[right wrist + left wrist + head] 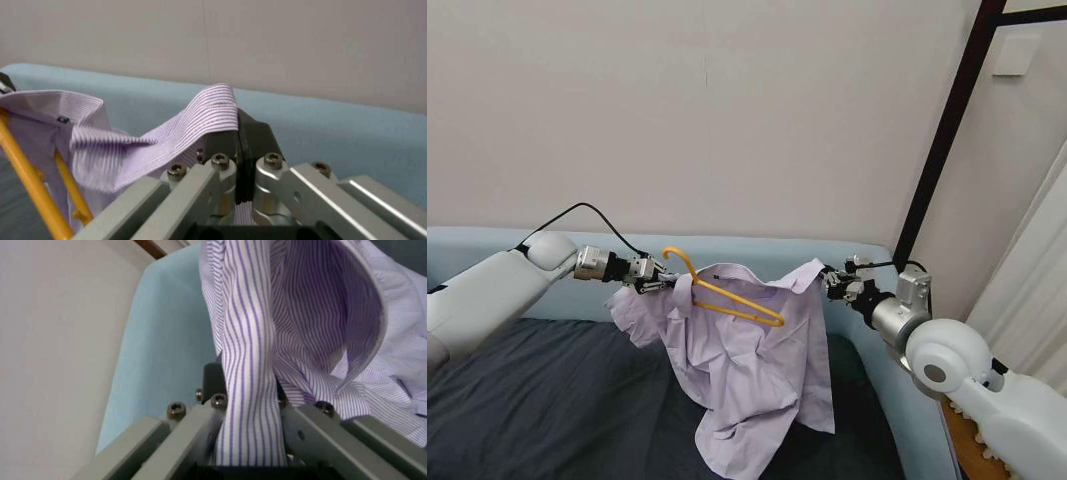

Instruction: Pick up the clothes from the sofa and hang them on the clothes hanger.

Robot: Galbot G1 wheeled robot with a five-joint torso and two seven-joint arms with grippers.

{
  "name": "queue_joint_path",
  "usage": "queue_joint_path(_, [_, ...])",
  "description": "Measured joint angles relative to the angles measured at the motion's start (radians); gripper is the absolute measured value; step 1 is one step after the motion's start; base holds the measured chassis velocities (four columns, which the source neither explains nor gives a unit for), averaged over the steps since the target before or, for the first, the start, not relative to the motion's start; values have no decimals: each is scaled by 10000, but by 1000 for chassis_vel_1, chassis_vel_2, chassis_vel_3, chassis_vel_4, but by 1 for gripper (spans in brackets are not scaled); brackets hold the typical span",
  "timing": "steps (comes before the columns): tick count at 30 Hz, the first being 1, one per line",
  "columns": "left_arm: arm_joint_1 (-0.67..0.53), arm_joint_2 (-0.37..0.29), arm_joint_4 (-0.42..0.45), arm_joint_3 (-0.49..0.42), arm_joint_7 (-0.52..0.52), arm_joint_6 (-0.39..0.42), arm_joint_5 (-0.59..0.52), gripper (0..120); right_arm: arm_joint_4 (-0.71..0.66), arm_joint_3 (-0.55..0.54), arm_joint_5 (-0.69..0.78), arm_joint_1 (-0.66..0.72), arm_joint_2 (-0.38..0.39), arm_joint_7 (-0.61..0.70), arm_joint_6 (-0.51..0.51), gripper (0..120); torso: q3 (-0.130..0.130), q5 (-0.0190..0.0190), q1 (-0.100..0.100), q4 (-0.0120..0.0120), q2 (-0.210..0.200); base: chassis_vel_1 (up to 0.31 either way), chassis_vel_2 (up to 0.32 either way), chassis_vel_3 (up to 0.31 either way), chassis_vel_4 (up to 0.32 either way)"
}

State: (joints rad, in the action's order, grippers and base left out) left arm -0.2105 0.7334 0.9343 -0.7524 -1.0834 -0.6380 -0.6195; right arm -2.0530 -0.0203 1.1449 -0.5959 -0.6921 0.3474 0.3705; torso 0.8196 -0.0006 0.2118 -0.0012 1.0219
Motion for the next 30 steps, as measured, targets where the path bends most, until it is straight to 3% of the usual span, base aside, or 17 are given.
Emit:
queue_joint_path(8, [49, -161, 203, 61, 428, 469, 482, 0, -1004, 85, 366, -94, 113, 262, 65, 0, 0, 0, 0, 2, 0, 0, 0, 0, 0])
queue_joint_path(20, [27, 130, 9, 347, 584, 770, 1089, 0, -1815, 261, 766, -153, 515, 288, 93, 0, 0, 3, 0, 0, 0, 0, 0, 0, 0])
queue_joint_path(30, [430, 333, 804, -65, 1061, 1616, 753, 0, -2571, 26, 1822, 221, 357, 778, 337, 0, 0, -1, 0, 0, 0, 0, 0, 0, 0])
